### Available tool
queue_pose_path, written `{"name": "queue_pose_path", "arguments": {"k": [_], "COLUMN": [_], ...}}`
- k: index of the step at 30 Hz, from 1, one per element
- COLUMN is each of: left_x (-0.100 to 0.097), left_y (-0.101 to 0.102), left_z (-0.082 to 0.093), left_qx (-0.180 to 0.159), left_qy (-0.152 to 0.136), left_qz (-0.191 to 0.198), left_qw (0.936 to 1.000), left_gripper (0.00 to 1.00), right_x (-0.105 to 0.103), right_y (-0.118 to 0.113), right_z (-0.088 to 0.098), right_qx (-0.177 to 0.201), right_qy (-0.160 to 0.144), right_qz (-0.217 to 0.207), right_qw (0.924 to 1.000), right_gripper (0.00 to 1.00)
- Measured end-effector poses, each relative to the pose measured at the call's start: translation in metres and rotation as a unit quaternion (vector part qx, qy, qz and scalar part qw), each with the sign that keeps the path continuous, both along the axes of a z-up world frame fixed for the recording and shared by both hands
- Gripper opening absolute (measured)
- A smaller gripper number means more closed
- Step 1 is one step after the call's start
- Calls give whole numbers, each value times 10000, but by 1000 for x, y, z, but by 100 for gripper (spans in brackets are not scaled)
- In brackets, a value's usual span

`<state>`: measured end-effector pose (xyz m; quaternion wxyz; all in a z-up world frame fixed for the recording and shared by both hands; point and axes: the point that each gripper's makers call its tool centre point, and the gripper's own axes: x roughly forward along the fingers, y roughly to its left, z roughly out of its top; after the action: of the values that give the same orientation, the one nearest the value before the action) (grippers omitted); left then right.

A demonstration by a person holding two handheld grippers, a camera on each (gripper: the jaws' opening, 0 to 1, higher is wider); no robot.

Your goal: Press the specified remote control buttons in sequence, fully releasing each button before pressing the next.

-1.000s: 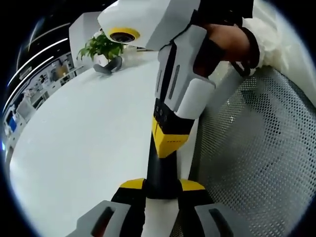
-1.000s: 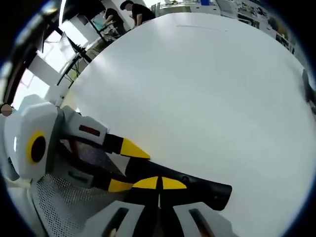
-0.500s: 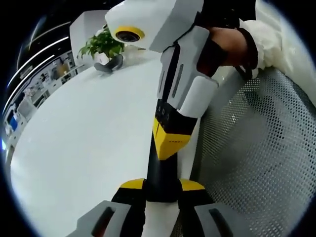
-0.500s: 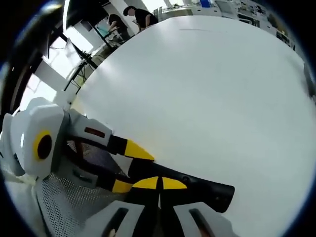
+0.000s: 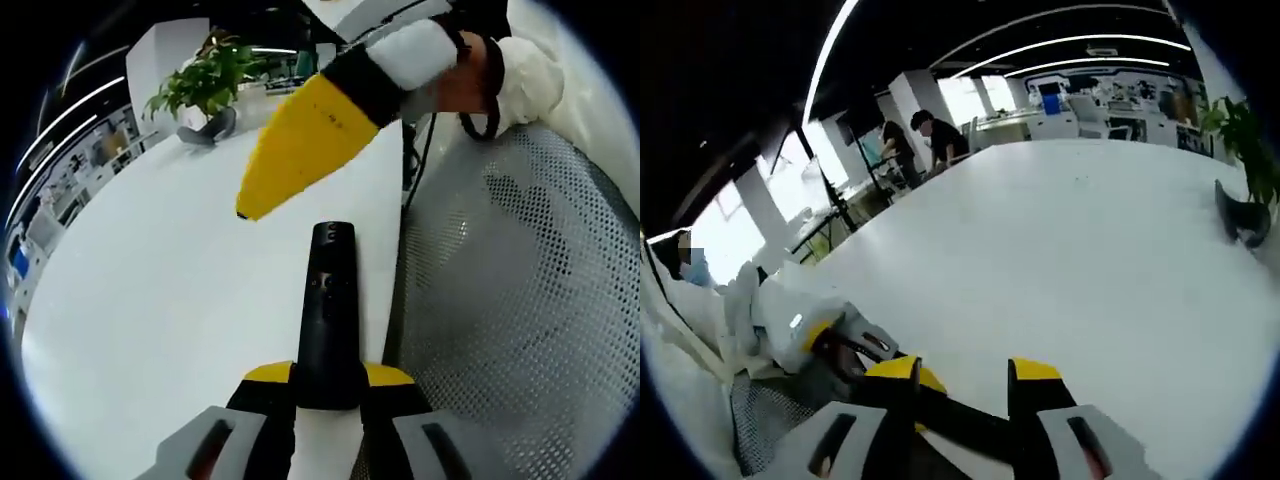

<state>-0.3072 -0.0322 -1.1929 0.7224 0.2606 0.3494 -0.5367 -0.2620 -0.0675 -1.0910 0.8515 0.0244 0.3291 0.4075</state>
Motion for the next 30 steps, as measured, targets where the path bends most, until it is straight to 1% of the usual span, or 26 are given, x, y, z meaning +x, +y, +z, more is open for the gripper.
{"name": "queue_pose_path", "arguments": {"k": [1, 2, 3, 4, 5, 7, 9, 10, 12, 13, 14, 15, 16, 17, 19, 21, 23, 26, 30], "left_x": [1, 1, 2, 3, 4, 6, 11, 14, 21, 25, 29, 33, 39, 42, 51, 60, 70, 84, 104], "left_y": [0, 1, 1, 0, 0, 2, 3, 3, 7, 10, 12, 14, 17, 18, 21, 25, 27, 31, 35], "left_z": [0, 0, 0, 0, 0, 0, 0, 0, 1, 2, 3, 4, 5, 5, 6, 5, 5, 4, 2], "left_qx": [-1, 7, 2, -1, 5, 28, 43, 44, 43, 38, 34, 46, 52, 61, 81, 135, 183, 250, 331], "left_qy": [5, 17, 17, 10, 15, 32, 28, 18, 52, 80, 69, 57, 35, 20, -12, 0, -52, -104, -122], "left_qz": [-21, -48, -73, -107, -129, -184, -211, -217, -172, -138, -121, -106, -102, -109, -111, -80, -93, -132, -126], "left_qw": [10000, 10000, 10000, 9999, 9999, 9998, 9998, 9998, 9998, 9999, 9999, 9999, 9999, 9999, 9999, 9999, 9998, 9995, 9993], "left_gripper": [23, 23, 23, 23, 23, 23, 23, 23, 23, 23, 23, 23, 23, 23, 23, 23, 23, 23, 23], "right_x": [0, 1, 1, -1, -3, -8, -10, -6, -3, -2, -3, -4, -4, -2, 0, -2, 0, 1, 2], "right_y": [-2, -9, -10, -14, -17, -25, -31, -37, -42, -43, -41, -39, -42, -42, -40, -39, -41, -42, -44], "right_z": [2, 12, 14, 18, 20, 22, 23, 19, 12, 6, 1, -4, -9, -7, 0, -1, -2, -6, -5], "right_qx": [-14, -20, -9, 7, 6, -100, -290, -407, -493, -544, -563, -674, -900, -1049, -1040, -1118, -1163, -1178, -1192], "right_qy": [-65, -336, -386, -461, -494, -561, -768, -846, -829, -776, -738, -743, -823, -1026, -1305, -1312, -1326, -1169, -1226], "right_qz": [-10, -121, -152, -222, -267, -331, -386, -465, -565, -661, -676, -610, -471, -444, -467, -488, -509, -550, -626], "right_qw": [10000, 9994, 9991, 9987, 9984, 9978, 9959, 9945, 9937, 9933, 9934, 9931, 9914, 9882, 9849, 9838, 9830, 9846, 9833], "right_gripper": [50, 56, 63, 72, 79, 88, 91, 92, 93, 92, 92, 92, 92, 92, 93, 93, 94, 92, 92]}}
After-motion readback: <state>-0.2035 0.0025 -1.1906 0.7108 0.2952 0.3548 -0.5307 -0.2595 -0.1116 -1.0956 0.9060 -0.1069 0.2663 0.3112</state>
